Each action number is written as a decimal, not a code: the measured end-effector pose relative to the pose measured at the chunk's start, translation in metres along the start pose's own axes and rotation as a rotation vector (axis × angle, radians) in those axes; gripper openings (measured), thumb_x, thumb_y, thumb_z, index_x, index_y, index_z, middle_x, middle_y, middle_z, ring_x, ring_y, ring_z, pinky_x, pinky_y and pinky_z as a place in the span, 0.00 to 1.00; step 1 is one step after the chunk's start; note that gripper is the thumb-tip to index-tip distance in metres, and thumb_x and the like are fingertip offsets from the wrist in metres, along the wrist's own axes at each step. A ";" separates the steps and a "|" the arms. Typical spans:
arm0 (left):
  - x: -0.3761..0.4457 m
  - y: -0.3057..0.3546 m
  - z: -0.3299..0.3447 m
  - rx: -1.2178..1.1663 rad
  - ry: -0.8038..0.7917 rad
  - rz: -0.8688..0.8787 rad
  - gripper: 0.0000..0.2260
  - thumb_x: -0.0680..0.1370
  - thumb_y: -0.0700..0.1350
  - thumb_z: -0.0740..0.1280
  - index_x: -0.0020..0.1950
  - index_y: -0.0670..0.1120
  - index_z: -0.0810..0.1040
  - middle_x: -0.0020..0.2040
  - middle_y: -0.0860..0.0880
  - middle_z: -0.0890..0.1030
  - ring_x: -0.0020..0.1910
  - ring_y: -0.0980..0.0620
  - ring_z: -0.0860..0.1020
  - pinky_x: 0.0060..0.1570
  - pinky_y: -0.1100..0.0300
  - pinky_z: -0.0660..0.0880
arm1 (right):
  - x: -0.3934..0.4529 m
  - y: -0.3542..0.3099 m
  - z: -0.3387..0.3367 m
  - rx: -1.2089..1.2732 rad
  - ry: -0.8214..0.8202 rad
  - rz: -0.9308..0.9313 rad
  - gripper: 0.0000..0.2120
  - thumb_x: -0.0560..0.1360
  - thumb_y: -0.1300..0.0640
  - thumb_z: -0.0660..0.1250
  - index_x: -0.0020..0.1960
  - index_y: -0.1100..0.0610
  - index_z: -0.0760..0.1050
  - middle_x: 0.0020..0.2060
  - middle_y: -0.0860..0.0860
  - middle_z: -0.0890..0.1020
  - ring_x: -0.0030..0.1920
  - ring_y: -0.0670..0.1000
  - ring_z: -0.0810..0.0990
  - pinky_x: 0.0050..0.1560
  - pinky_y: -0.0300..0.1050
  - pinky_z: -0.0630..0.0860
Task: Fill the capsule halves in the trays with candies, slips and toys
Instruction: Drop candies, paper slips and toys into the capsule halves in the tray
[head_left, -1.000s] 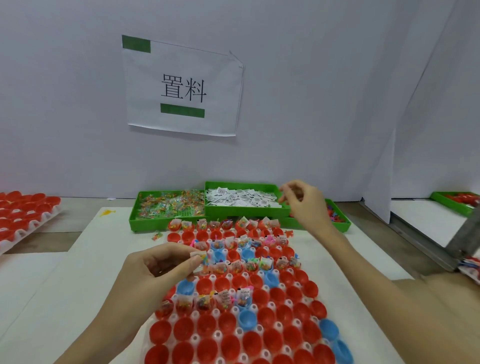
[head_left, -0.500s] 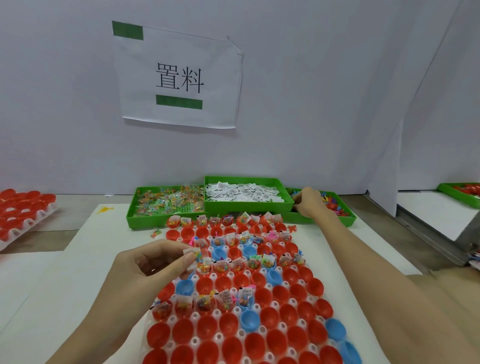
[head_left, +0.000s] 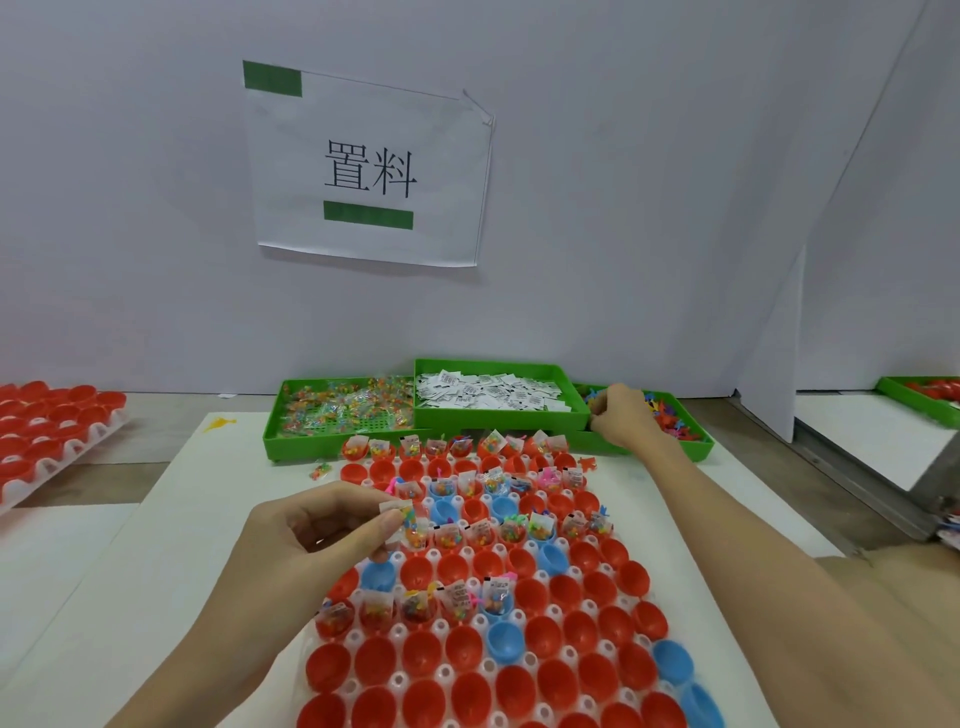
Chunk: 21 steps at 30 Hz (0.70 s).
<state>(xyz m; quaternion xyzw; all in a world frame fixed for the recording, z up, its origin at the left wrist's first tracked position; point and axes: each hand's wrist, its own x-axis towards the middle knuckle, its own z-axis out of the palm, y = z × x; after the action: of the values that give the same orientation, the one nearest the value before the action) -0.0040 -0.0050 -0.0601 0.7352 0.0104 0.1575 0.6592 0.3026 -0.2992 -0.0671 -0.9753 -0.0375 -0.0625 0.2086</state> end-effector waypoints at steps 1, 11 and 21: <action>0.000 0.000 -0.001 0.000 0.003 0.002 0.08 0.69 0.51 0.76 0.46 0.52 0.89 0.39 0.45 0.87 0.38 0.49 0.85 0.42 0.67 0.80 | 0.000 0.004 0.001 0.080 0.043 -0.001 0.05 0.77 0.66 0.70 0.51 0.65 0.84 0.44 0.55 0.82 0.45 0.54 0.80 0.52 0.49 0.79; -0.002 -0.003 0.002 0.003 0.017 0.011 0.08 0.67 0.52 0.77 0.44 0.53 0.89 0.42 0.47 0.88 0.40 0.48 0.86 0.44 0.66 0.81 | -0.047 0.017 -0.016 0.785 0.182 0.095 0.06 0.73 0.63 0.77 0.49 0.61 0.84 0.46 0.59 0.87 0.48 0.55 0.85 0.55 0.52 0.83; -0.010 -0.003 0.013 0.118 -0.040 0.164 0.08 0.70 0.46 0.77 0.45 0.58 0.89 0.43 0.53 0.88 0.44 0.55 0.86 0.45 0.67 0.81 | -0.175 -0.042 -0.027 0.973 -0.115 -0.240 0.05 0.73 0.54 0.77 0.50 0.50 0.86 0.46 0.49 0.88 0.48 0.49 0.87 0.46 0.37 0.82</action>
<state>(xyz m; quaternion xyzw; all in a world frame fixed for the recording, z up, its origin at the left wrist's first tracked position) -0.0092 -0.0194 -0.0667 0.7741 -0.0537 0.1955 0.5997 0.1226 -0.2801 -0.0494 -0.7557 -0.1857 -0.0075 0.6280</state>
